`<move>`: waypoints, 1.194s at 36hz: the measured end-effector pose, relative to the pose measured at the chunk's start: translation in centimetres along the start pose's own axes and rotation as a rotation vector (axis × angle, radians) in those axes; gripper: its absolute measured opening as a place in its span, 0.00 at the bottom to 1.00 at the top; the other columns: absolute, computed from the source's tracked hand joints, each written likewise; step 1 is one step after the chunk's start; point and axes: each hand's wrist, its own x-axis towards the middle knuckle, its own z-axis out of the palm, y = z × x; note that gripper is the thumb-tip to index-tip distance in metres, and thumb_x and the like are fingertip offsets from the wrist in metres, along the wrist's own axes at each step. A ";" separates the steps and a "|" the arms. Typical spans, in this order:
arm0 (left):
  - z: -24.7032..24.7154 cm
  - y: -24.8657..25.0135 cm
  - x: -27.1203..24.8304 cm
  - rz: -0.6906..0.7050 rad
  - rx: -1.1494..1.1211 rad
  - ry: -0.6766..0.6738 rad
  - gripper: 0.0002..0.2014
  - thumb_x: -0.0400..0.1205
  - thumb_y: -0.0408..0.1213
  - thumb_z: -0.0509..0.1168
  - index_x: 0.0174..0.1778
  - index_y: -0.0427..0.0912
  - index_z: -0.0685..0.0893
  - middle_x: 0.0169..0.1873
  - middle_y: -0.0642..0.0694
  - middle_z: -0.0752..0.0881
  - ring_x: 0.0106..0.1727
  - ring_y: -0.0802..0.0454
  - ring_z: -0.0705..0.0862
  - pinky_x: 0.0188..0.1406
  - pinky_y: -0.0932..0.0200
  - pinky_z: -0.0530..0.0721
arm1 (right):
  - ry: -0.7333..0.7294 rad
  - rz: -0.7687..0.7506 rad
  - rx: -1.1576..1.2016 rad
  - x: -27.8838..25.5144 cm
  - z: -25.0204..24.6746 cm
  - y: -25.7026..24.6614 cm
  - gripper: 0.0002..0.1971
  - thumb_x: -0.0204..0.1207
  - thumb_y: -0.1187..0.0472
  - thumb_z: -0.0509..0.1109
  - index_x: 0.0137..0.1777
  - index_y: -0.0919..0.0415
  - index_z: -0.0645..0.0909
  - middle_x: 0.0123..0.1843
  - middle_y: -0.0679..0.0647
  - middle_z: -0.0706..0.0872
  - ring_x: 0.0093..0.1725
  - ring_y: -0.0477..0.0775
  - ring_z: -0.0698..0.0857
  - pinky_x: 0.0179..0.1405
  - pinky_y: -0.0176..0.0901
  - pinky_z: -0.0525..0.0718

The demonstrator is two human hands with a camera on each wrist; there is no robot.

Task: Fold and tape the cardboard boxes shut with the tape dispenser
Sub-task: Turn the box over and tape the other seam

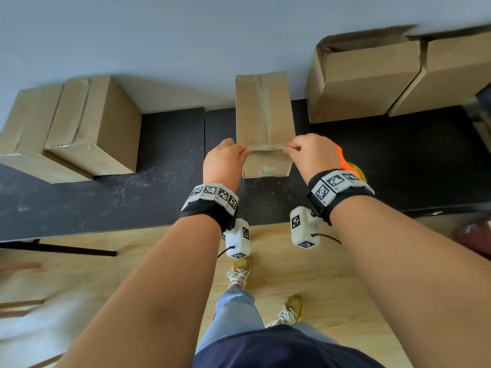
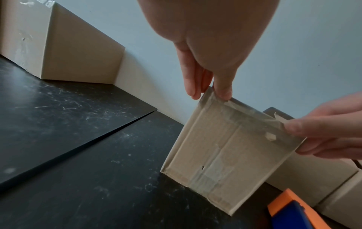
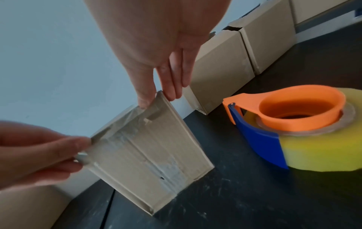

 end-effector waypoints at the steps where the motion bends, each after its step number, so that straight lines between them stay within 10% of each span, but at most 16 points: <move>1: 0.1 0.0 0.0 0.010 0.027 -0.002 0.15 0.87 0.45 0.60 0.49 0.40 0.89 0.40 0.45 0.81 0.37 0.46 0.82 0.41 0.49 0.84 | 0.017 -0.020 0.006 0.0 0.3 0.2 0.13 0.84 0.53 0.66 0.49 0.60 0.88 0.45 0.55 0.86 0.44 0.53 0.82 0.40 0.42 0.72; 13: 1.4 0.3 -0.4 0.135 0.212 0.126 0.09 0.79 0.35 0.67 0.33 0.38 0.79 0.32 0.45 0.75 0.30 0.47 0.73 0.17 0.60 0.64 | 0.096 -0.152 -0.325 -0.5 3.4 -0.1 0.11 0.70 0.76 0.68 0.51 0.67 0.77 0.44 0.63 0.78 0.42 0.65 0.76 0.38 0.52 0.71; 23: 1.8 1.7 0.3 0.129 0.156 0.169 0.08 0.76 0.41 0.69 0.43 0.40 0.84 0.43 0.44 0.81 0.46 0.42 0.78 0.45 0.48 0.80 | 0.122 -0.089 -0.054 -0.2 2.9 0.5 0.04 0.82 0.62 0.64 0.46 0.62 0.75 0.41 0.56 0.73 0.42 0.57 0.74 0.36 0.49 0.72; 43: 3.3 3.7 1.4 0.326 0.234 0.143 0.08 0.64 0.25 0.74 0.29 0.41 0.83 0.28 0.48 0.79 0.32 0.46 0.76 0.28 0.58 0.75 | 0.099 -0.016 0.133 1.0 2.5 1.5 0.05 0.77 0.69 0.66 0.44 0.61 0.82 0.42 0.57 0.84 0.42 0.57 0.83 0.42 0.54 0.84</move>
